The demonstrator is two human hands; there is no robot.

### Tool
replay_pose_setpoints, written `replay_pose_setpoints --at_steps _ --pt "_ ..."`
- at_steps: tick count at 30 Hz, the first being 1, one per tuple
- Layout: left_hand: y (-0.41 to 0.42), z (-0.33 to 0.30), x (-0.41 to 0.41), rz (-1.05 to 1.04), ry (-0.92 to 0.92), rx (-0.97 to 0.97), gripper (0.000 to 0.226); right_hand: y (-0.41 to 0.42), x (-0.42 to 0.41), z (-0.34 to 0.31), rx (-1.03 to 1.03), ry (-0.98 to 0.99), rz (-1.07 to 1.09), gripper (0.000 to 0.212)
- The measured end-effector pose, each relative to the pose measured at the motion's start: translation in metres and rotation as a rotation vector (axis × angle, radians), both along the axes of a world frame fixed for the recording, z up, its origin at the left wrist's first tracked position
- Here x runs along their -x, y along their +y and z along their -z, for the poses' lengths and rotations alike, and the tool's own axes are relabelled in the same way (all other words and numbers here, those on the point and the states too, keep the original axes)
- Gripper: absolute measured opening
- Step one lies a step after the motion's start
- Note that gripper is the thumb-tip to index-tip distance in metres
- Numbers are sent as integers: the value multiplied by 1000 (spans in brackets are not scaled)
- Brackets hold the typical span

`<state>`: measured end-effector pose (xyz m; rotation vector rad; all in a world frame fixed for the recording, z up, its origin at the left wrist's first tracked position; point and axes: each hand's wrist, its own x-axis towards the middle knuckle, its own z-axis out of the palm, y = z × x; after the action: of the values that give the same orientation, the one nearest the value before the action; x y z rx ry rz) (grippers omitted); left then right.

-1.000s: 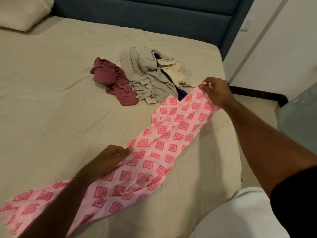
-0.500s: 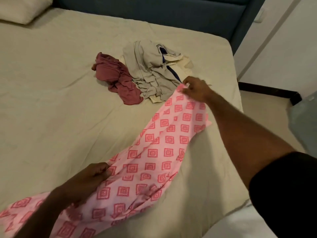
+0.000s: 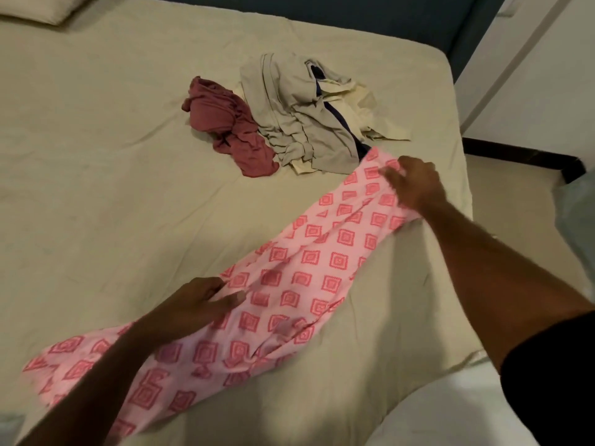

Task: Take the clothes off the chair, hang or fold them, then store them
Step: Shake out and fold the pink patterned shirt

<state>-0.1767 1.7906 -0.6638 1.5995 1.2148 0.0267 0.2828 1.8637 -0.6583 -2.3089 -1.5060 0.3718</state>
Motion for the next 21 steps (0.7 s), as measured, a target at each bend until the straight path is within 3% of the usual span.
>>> replay_pose_setpoints --at_steps 3,7,11,14,17,19,21 --pt "12 -8 -10 116 26 -22 56 -19 -38 -19 -15 -37 30 43" --pt "24 -19 -46 195 84 62 40 -39 -98 -44 25 -158 167 46" --pt "29 -14 -68 149 230 -175 32 -57 -111 -45 197 -270 306 67" --pt "22 -15 -51 -126 81 -338 22 -65 -78 -38 63 -349 201 54" --pt "3 -16 -10 -298 -5 -674 15 -73 -7 -26 -133 -255 16 33" --pt "-11 -10 21 -430 76 -788 19 -80 48 -18 -155 -175 -139 23" --pt "-24 -3 52 -551 216 -761 17 -85 106 -10 -165 -100 -331 15"
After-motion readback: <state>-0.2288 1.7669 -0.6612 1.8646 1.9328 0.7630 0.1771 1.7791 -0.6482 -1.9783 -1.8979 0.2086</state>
